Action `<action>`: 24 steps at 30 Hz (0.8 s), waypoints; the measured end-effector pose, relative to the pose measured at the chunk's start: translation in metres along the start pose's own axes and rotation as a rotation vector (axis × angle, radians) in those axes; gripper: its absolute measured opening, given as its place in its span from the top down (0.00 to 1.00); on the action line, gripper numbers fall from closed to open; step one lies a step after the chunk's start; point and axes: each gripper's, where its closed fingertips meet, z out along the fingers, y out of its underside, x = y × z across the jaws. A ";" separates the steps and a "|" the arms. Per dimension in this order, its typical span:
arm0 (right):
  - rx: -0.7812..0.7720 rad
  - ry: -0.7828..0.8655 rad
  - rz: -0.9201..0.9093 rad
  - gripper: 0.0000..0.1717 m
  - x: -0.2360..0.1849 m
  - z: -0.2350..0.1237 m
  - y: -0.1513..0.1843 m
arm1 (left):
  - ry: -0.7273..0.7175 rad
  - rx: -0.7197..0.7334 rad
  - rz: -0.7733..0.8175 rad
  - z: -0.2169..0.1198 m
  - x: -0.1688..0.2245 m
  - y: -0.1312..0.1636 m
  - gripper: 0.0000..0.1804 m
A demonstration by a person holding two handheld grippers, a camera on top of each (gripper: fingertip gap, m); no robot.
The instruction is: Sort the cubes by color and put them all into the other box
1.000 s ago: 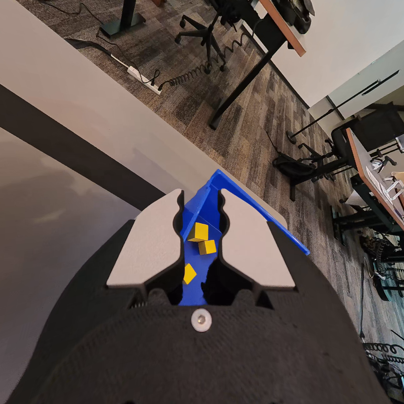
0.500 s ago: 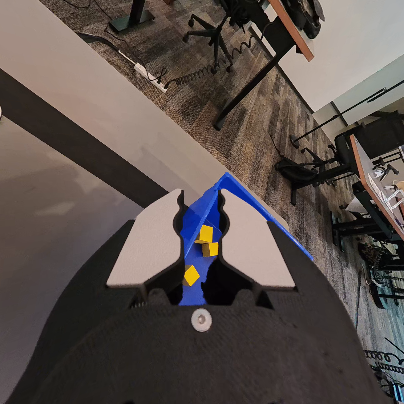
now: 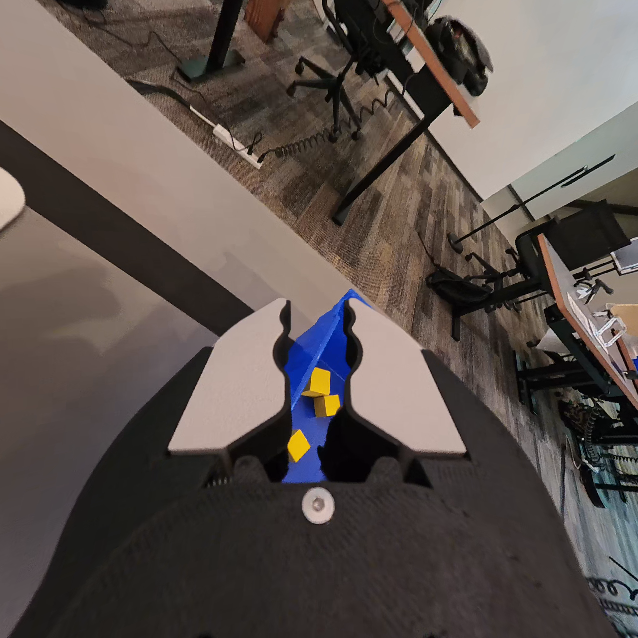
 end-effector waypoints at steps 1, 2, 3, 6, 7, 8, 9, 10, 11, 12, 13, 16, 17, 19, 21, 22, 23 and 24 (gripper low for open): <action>0.018 0.002 0.001 0.83 0.001 -0.003 -0.005 | 0.017 0.035 -0.008 -0.007 0.003 -0.006 0.83; 0.037 0.004 -0.002 0.83 0.001 -0.006 -0.010 | 0.037 0.075 -0.012 -0.016 0.007 -0.014 0.83; 0.063 0.011 -0.009 0.83 0.002 -0.011 -0.016 | 0.058 0.122 -0.017 -0.026 0.011 -0.021 0.82; 0.149 0.037 -0.023 0.83 0.005 -0.027 -0.038 | 0.161 0.265 -0.026 -0.061 0.029 -0.045 0.83; 0.183 0.045 -0.030 0.83 0.005 -0.033 -0.047 | 0.209 0.317 -0.027 -0.074 0.039 -0.053 0.83; 0.209 0.055 -0.034 0.84 0.006 -0.040 -0.055 | 0.263 0.371 -0.024 -0.089 0.049 -0.061 0.83; 0.236 0.062 -0.041 0.84 0.005 -0.047 -0.063 | 0.324 0.429 -0.012 -0.105 0.062 -0.069 0.83; 0.274 0.071 -0.051 0.84 0.004 -0.056 -0.073 | 0.386 0.486 0.001 -0.122 0.076 -0.077 0.83; 0.322 0.082 -0.060 0.84 0.003 -0.066 -0.085 | 0.449 0.537 0.014 -0.140 0.090 -0.083 0.83; 0.380 0.089 -0.066 0.84 0.000 -0.077 -0.097 | 0.518 0.586 0.031 -0.156 0.105 -0.088 0.83; 0.433 0.078 -0.070 0.84 -0.005 -0.088 -0.109 | 0.590 0.630 0.053 -0.173 0.122 -0.093 0.83; 0.586 0.029 -0.108 0.82 -0.033 -0.121 -0.144 | 0.796 0.706 0.126 -0.212 0.176 -0.097 0.83; 0.632 0.015 -0.139 0.80 -0.046 -0.131 -0.155 | 0.862 0.712 0.151 -0.221 0.195 -0.096 0.83; 0.718 -0.014 -0.218 0.79 -0.075 -0.152 -0.173 | 0.980 0.709 0.208 -0.237 0.234 -0.093 0.83; 0.791 -0.044 -0.282 0.78 -0.106 -0.170 -0.188 | 1.077 0.698 0.267 -0.246 0.272 -0.087 0.83; 0.812 -0.072 -0.310 0.77 -0.123 -0.176 -0.193 | 1.132 0.677 0.288 -0.248 0.292 -0.082 0.83; 0.838 -0.096 -0.344 0.77 -0.140 -0.182 -0.197 | 1.189 0.656 0.303 -0.248 0.310 -0.078 0.83; 0.866 -0.109 -0.374 0.76 -0.154 -0.188 -0.200 | 1.242 0.641 0.308 -0.249 0.327 -0.074 0.83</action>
